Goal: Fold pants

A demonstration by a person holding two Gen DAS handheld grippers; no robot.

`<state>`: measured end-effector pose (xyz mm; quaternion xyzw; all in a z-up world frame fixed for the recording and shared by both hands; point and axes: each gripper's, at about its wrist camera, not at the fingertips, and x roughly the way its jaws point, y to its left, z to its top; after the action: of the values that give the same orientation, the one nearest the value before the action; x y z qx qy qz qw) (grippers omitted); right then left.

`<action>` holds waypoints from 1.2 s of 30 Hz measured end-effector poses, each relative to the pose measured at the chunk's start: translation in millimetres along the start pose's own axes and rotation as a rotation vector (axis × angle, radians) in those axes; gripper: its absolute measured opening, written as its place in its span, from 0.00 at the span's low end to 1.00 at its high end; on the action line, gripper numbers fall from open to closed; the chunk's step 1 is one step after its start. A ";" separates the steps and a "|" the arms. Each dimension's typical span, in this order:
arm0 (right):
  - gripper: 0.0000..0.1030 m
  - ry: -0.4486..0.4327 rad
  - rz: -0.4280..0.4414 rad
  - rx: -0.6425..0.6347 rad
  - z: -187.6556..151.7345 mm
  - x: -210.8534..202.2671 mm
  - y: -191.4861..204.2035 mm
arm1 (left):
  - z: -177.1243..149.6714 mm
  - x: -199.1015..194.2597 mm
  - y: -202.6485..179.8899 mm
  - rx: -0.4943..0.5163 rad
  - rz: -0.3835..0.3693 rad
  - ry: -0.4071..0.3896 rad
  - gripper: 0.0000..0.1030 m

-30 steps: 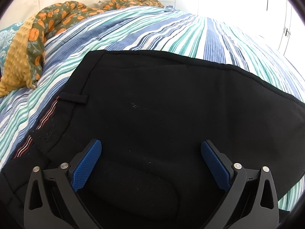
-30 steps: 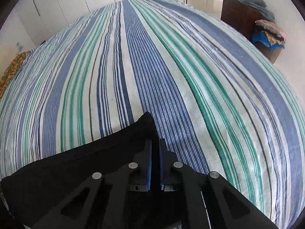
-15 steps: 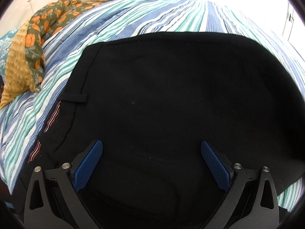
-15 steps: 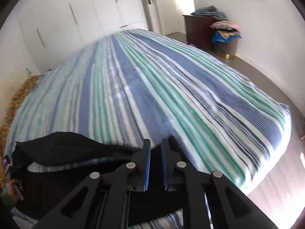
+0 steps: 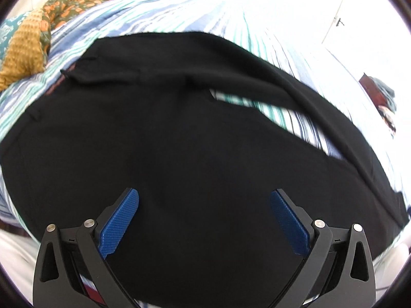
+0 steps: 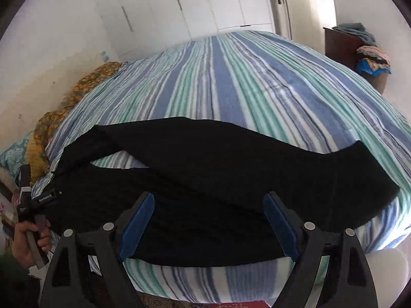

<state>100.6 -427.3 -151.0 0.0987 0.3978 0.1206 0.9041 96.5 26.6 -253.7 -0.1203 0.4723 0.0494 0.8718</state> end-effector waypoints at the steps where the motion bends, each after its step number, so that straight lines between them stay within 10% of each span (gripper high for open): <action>1: 0.84 -0.002 0.025 -0.028 -2.3 8.5 13.8 | -5.5 -0.8 -3.7 0.026 0.015 -0.006 0.99; 8: 0.84 0.190 0.055 -0.018 -38.9 78.7 18.7 | -6.7 -16.9 -4.6 0.059 -0.003 -0.058 0.99; 26: 0.98 0.187 0.073 -0.075 -45.3 82.9 28.2 | -10.2 13.4 -2.8 0.087 0.075 0.005 0.99; 31: 0.98 -0.057 0.191 0.223 -34.5 27.5 -19.3 | -12.9 13.2 -7.0 0.088 0.097 -0.002 1.00; 36: 0.94 -0.073 0.358 0.532 -42.4 37.9 -73.6 | -13.8 13.1 -10.1 0.097 0.112 -0.004 1.00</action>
<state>104.1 -482.6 -225.7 0.4043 0.3588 0.1659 0.8248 94.5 12.9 -270.3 -0.0513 0.4786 0.0757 0.8733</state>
